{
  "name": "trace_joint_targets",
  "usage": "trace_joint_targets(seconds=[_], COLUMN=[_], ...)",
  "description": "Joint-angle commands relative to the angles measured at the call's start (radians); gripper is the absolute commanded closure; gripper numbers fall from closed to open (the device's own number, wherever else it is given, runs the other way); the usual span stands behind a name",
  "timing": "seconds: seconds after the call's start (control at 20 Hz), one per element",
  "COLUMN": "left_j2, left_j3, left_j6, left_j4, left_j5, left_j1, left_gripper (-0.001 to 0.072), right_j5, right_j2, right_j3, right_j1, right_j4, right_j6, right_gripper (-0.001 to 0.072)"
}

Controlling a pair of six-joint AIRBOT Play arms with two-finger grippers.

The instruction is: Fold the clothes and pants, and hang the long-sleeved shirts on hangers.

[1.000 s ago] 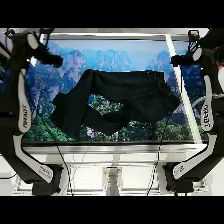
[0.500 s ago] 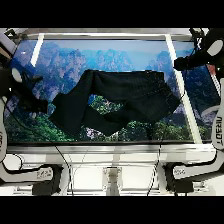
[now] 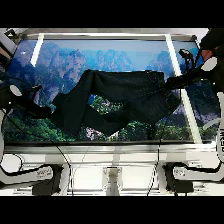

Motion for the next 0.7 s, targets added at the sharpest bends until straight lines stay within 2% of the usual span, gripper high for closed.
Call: trace_joint_targets(seconds=[0.0, 0.1, 0.25, 0.3, 0.5, 0.6, 0.65], left_j2=[-0.031, -0.05, -0.076, -0.085, -0.126, -0.141, -0.142], left_j3=[-0.008, -0.008, -0.008, -0.008, -0.008, -0.008, -0.008], left_j6=[0.02, 0.042, 0.179, 0.201, 0.199, 0.199, 0.199], left_j4=[-0.024, -0.077, -0.264, -0.296, -0.3, -0.3, -0.299], left_j5=[0.067, 0.059, -0.003, -0.019, -0.048, -0.05, -0.049], left_j1=[0.06, 0.1, 0.131, 0.131, 0.131, 0.131, 0.131], left_gripper=[0.0298, 0.0304, 0.0305, 0.0305, 0.0308, 0.0362, 0.0362], right_j5=[-0.009, -0.009, -0.011, -0.014, -0.039, -0.048, -0.055], right_j2=[0.014, 0.02, 0.023, 0.023, 0.023, 0.023, 0.023], right_j3=[-0.026, -0.026, -0.026, -0.026, -0.026, -0.026, -0.026], right_j1=[0.0, 0.002, 0.006, 0.013, 0.053, 0.076, 0.083], right_j4=[0.105, 0.119, 0.119, 0.119, 0.118, 0.118, 0.117], right_j6=[-0.005, -0.007, -0.007, -0.006, -0.006, -0.006, -0.007], right_gripper=[0.0402, 0.0402, 0.0402, 0.0402, 0.0402, 0.0402, 0.0402])
